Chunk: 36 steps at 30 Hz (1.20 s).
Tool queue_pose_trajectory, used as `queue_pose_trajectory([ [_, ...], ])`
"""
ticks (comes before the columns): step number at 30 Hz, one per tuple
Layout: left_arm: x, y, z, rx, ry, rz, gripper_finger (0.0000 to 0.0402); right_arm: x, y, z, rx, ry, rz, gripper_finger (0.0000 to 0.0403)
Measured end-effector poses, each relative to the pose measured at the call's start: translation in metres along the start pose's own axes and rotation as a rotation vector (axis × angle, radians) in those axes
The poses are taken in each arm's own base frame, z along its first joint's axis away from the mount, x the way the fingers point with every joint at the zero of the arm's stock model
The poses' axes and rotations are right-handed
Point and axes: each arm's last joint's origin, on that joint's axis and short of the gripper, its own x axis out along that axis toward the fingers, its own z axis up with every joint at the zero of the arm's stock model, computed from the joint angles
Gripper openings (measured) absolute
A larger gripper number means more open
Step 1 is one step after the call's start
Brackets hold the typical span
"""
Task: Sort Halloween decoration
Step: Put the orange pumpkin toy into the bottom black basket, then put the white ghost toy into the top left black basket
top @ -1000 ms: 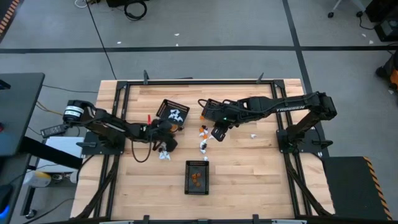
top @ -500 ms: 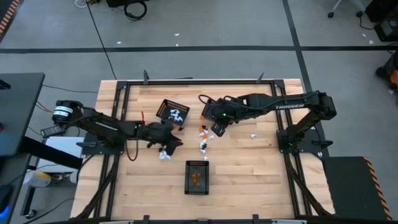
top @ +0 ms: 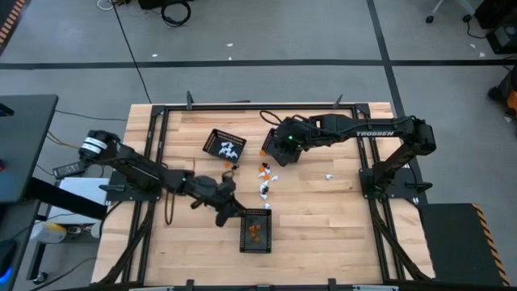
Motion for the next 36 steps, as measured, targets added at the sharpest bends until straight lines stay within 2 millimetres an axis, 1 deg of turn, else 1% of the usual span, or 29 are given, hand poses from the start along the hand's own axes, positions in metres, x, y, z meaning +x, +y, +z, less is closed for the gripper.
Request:
queue_pose_trajectory([
  [5,0.032,-0.002,-0.011,0.023,0.071,0.03,0.0109,0.0,0.002,0.004,0.02,-0.057,-0.009,0.0124],
  [11,0.07,-0.009,-0.013,0.056,0.116,0.044,0.0109,0.0,0.003,0.006,0.048,-0.087,-0.019,0.0124],
  [14,0.089,-0.011,-0.013,0.098,0.175,0.094,0.0109,-0.001,0.005,0.005,0.059,-0.104,-0.021,0.0124],
  [18,0.106,-0.01,-0.014,0.127,0.244,0.158,0.0119,-0.002,0.01,0.003,0.063,-0.115,-0.014,0.0124],
  [22,0.114,-0.017,-0.009,0.145,0.229,0.137,0.0144,-0.004,0.016,0.0,0.056,-0.13,-0.008,0.0124],
  [25,0.115,-0.018,-0.009,0.143,0.234,0.135,0.016,-0.005,0.02,-0.002,0.048,-0.132,-0.002,0.0124],
  [29,0.114,-0.018,-0.008,0.135,0.241,0.135,0.0167,-0.006,0.022,-0.004,0.038,-0.127,0.001,0.0124],
  [32,0.111,-0.021,-0.006,0.131,0.254,0.118,0.0168,-0.006,0.023,-0.004,0.035,-0.127,0.003,0.0124],
  [36,0.099,-0.037,0.008,0.168,0.209,0.061,0.0169,-0.009,0.024,-0.005,0.032,-0.132,0.011,0.0124],
])
